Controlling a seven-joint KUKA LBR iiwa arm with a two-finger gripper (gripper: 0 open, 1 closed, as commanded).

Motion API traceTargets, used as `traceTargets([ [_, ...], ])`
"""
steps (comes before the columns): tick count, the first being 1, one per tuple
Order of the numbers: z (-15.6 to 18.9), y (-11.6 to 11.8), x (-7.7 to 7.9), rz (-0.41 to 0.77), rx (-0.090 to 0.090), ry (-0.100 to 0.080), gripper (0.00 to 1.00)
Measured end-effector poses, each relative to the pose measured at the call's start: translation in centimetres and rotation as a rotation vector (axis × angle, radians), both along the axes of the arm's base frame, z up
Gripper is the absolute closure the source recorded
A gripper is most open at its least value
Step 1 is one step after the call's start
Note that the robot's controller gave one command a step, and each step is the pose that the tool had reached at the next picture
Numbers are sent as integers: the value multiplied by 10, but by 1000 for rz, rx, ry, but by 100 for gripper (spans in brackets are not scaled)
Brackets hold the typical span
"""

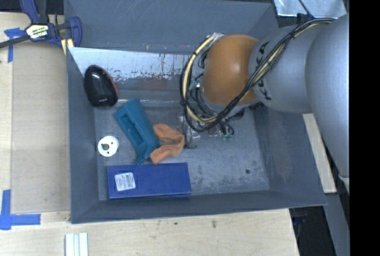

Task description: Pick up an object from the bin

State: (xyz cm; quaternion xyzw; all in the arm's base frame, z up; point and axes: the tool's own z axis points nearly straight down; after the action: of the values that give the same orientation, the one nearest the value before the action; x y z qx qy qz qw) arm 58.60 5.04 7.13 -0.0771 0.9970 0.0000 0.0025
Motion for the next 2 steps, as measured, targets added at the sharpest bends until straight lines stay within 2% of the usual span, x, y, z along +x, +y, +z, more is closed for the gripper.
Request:
traceTargets([
  [1,44,3,-18,-30,0,6,100],
  [2,85,5,-20,-32,1,-1,100],
])
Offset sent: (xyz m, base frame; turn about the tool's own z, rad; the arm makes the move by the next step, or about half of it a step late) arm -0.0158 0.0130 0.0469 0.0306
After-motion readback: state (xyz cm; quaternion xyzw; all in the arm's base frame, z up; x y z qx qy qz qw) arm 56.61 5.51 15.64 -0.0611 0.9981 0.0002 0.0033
